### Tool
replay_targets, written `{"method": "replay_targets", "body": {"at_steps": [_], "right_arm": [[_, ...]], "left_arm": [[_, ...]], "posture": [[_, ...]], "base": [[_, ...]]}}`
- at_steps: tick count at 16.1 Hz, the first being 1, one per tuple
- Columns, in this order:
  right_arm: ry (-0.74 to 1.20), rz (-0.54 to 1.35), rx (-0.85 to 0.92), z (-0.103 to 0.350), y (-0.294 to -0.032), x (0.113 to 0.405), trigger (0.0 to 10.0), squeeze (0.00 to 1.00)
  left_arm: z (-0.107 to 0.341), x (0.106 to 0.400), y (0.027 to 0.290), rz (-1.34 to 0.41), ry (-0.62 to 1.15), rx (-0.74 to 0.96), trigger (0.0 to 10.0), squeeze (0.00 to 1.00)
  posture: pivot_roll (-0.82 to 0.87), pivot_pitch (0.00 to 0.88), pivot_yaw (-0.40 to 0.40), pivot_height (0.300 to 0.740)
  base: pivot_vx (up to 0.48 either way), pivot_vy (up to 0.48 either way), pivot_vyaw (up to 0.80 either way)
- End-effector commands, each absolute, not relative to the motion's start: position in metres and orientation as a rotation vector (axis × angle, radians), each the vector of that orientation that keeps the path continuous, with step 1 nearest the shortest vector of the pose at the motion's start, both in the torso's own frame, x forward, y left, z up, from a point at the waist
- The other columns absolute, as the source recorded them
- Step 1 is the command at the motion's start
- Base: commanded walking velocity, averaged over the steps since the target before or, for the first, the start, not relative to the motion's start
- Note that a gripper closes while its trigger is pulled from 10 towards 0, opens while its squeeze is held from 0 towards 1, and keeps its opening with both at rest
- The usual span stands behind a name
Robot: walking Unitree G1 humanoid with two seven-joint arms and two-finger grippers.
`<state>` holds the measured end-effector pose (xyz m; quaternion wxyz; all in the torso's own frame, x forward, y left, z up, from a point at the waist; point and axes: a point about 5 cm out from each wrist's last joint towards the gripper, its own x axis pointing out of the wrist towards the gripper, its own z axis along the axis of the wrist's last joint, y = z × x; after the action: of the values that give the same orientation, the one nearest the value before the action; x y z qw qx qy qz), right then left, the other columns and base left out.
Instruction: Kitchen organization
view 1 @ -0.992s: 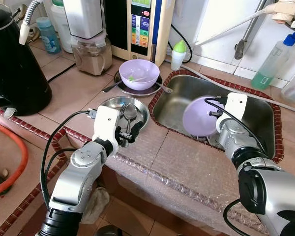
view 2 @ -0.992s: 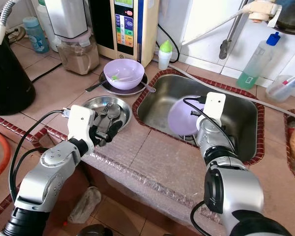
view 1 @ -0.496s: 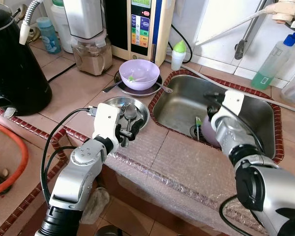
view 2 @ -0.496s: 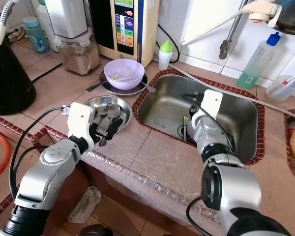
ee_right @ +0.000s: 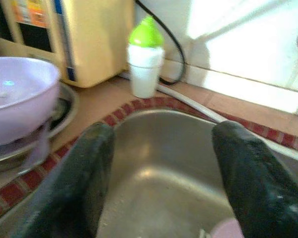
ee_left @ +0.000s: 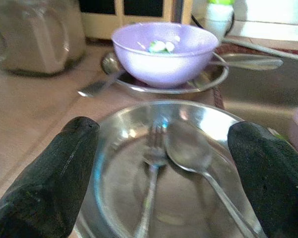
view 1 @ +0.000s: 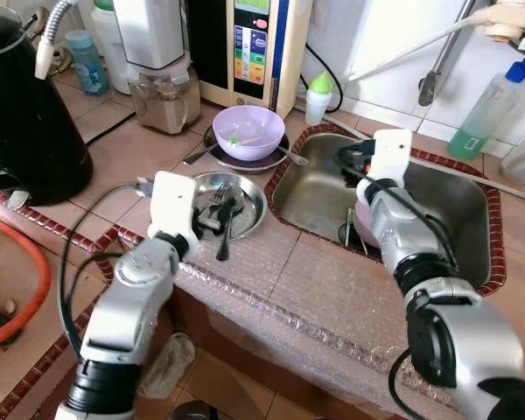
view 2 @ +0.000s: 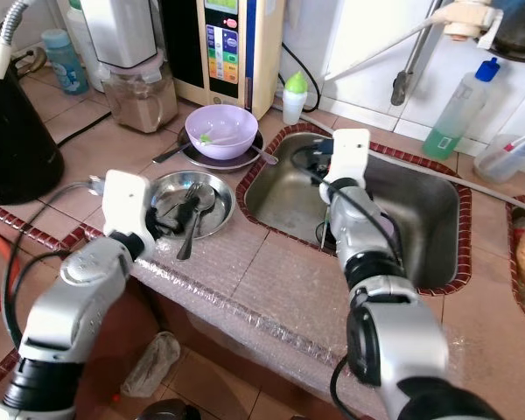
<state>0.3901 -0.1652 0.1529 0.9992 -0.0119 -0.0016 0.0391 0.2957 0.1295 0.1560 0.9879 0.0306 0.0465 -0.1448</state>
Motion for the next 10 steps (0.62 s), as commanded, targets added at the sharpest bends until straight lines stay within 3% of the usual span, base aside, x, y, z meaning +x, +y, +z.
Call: {"method": "replay_targets", "body": {"at_steps": [1, 4, 5, 6, 10], "right_arm": [[-0.045, 0.107, -0.039, 0.157, -0.165, 0.388, 10.0, 1.0], [-0.132, 0.253, -0.042, 0.162, -0.15, 0.373, 10.0, 1.0], [-0.138, 0.256, -0.026, 0.16, -0.149, 0.367, 10.0, 0.12], [-0.139, 0.255, -0.015, 0.159, -0.149, 0.365, 10.0, 0.0], [-0.095, 0.196, 0.049, 0.141, -0.154, 0.34, 10.0, 0.0]], "left_arm": [[0.16, 0.299, 0.131, -0.277, 0.081, 0.08, 10.0, 0.0], [0.16, 0.303, 0.138, -0.27, 0.098, 0.111, 10.0, 0.0], [0.159, 0.303, 0.139, -0.267, 0.103, 0.117, 10.0, 0.0], [0.158, 0.303, 0.139, -0.266, 0.105, 0.122, 10.0, 0.0], [0.156, 0.298, 0.13, -0.271, 0.102, 0.089, 10.0, 0.0]], "posture": [[0.07, 0.017, -0.024, 0.74], [0.06, 0.016, -0.022, 0.74], [0.06, 0.014, -0.022, 0.74], [0.06, 0.014, -0.022, 0.74], [0.05, 0.01, -0.018, 0.74]], "base": [[0.0, 0.0, 0.0], [0.0, 0.0, 0.0], [0.0, 0.0, 0.0], [0.0, 0.0, 0.0], [0.0, 0.0, 0.0]]}}
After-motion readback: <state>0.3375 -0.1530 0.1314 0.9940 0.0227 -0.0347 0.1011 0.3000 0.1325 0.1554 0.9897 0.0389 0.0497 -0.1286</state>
